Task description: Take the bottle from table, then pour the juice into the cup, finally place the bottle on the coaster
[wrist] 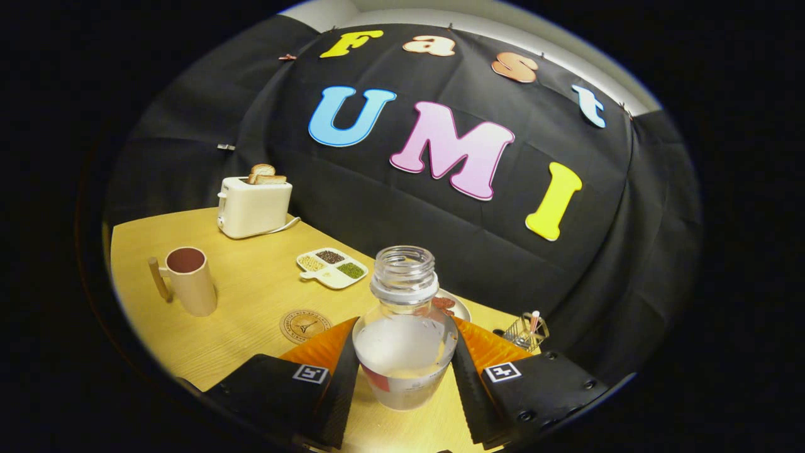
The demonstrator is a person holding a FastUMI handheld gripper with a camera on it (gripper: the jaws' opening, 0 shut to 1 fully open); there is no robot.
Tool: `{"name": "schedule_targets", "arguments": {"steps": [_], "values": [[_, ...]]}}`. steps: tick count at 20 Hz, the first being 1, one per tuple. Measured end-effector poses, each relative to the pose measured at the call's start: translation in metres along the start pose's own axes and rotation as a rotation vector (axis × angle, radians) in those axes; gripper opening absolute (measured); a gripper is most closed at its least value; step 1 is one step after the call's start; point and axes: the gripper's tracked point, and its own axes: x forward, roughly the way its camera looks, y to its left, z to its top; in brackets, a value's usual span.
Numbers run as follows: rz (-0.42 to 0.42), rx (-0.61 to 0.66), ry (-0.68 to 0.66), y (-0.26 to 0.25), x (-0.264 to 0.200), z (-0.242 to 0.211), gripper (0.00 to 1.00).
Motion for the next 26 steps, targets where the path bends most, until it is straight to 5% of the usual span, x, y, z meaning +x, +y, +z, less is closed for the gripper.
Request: {"name": "schedule_targets", "arguments": {"steps": [8,26], "values": [[-0.025,-0.183,-0.016,0.047,0.01,0.049,0.75],[0.027,-0.713,-0.045,0.169,0.045,0.062,0.74]]}}
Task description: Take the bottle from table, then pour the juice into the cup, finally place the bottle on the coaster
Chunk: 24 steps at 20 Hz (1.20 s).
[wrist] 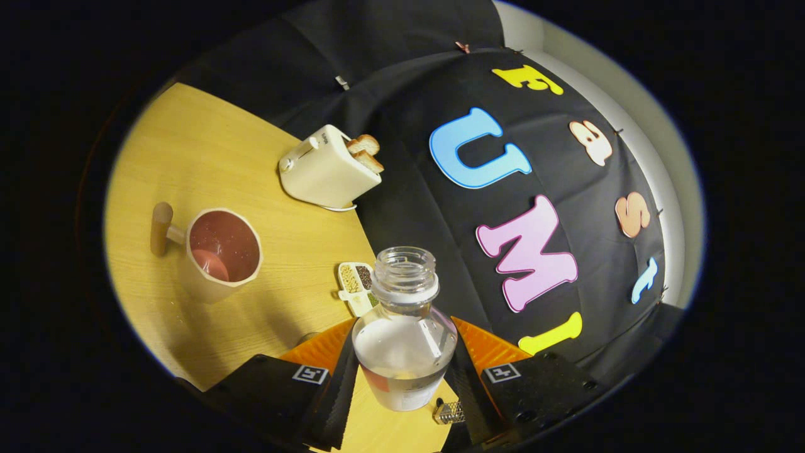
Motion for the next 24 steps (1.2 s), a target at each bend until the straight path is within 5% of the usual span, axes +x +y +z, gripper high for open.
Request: {"name": "schedule_targets", "arguments": {"steps": [24], "values": [[0.075,-0.502,-0.116,0.07,0.049,0.023,0.73]]}}
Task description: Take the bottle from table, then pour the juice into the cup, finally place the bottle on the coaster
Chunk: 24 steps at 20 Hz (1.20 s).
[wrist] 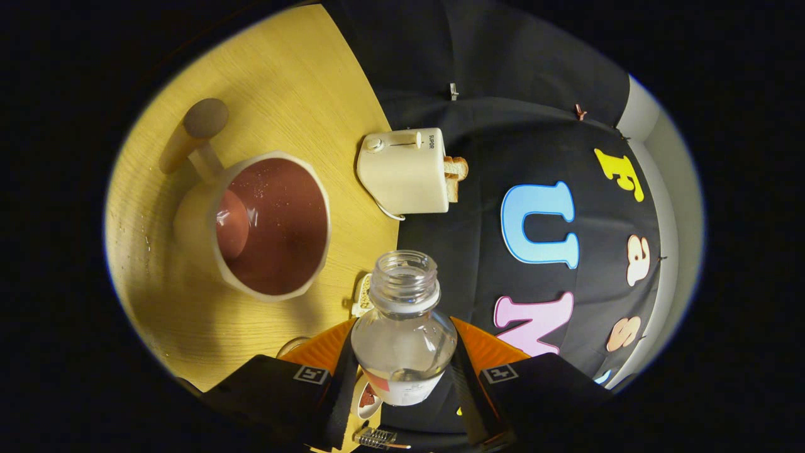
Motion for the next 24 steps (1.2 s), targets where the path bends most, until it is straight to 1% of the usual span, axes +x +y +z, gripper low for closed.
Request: {"name": "schedule_targets", "arguments": {"steps": [2,7,11,18,24], "values": [[0.003,-0.037,-0.013,0.002,0.003,0.003,0.71],[-0.002,-0.14,-0.056,0.004,0.004,0.008,0.71],[0.006,-0.167,-0.052,0.007,0.006,0.005,0.71],[-0.004,-0.274,-0.1,0.008,0.01,0.013,0.71],[-0.007,-0.339,-0.122,0.008,0.011,0.012,0.71]]}}
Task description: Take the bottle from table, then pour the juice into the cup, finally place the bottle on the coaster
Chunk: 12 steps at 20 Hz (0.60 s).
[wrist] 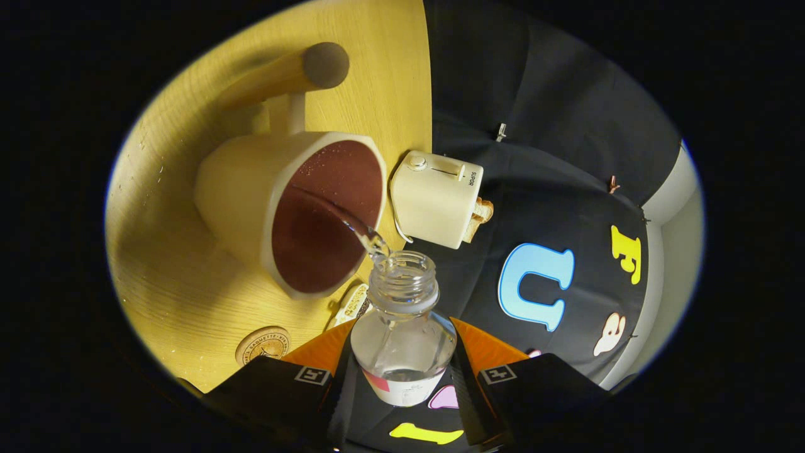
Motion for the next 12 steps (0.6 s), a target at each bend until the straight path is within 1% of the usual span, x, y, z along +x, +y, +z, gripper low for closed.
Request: {"name": "schedule_targets", "arguments": {"steps": [12], "values": [[-0.015,-0.077,-0.034,-0.0055,0.0032,-0.0037,0.71]]}}
